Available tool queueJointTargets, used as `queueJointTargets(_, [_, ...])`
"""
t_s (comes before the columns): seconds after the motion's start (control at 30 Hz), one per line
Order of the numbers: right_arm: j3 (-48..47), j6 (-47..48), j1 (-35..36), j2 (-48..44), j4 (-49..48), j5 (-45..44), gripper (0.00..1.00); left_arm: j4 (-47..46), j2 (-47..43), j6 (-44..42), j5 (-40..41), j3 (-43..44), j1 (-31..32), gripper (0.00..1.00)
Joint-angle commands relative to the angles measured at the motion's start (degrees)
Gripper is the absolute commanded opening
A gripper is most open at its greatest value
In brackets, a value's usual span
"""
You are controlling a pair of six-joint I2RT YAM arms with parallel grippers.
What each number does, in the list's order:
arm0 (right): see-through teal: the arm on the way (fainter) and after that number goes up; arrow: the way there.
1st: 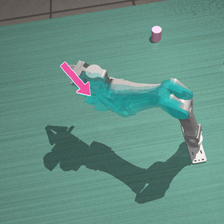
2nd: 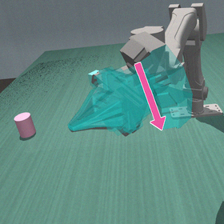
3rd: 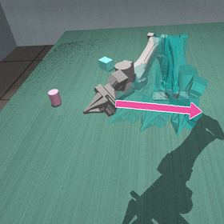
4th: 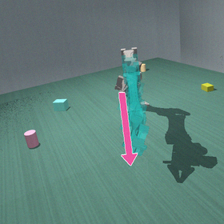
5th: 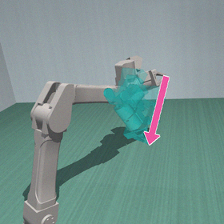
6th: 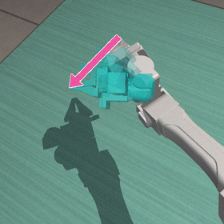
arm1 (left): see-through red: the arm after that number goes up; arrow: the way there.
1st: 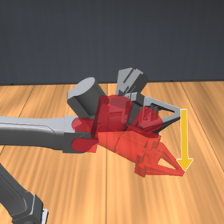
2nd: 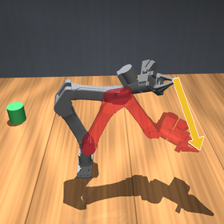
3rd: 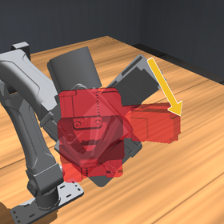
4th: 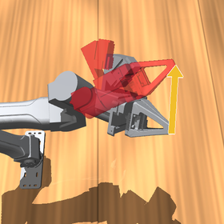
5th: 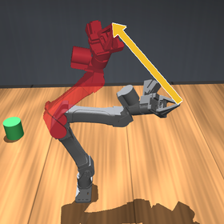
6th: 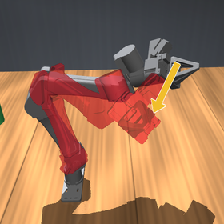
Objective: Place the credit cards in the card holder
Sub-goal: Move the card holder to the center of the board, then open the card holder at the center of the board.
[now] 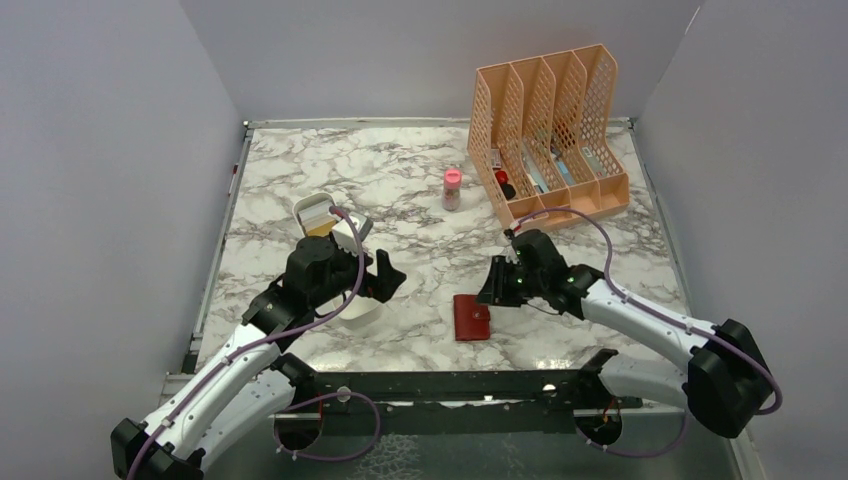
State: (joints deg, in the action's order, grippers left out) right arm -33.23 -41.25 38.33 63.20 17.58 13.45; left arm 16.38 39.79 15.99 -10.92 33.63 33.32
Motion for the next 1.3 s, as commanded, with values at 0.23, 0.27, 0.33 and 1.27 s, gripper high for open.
queueJointTargets(0.23, [-8.13,-0.48,7.24,11.60,5.30,-10.34,0.33,0.50,-2.14,-0.53,0.59,1.99,-0.32,0.91])
queueJointTargets(0.27, [-8.61,-1.21,8.54,12.21,5.61,-11.08,0.33,0.49,-2.42,-0.45,0.63,1.97,-0.36,0.91])
queueJointTargets(0.33, [-9.78,-2.67,11.30,13.35,7.59,-14.63,0.33,0.46,-2.97,-0.43,0.74,1.91,-0.35,0.91])
queueJointTargets(1.27, [-12.79,-3.19,15.28,23.36,11.71,-27.39,0.36,0.49,-3.25,-1.02,1.24,2.09,-0.36,0.90])
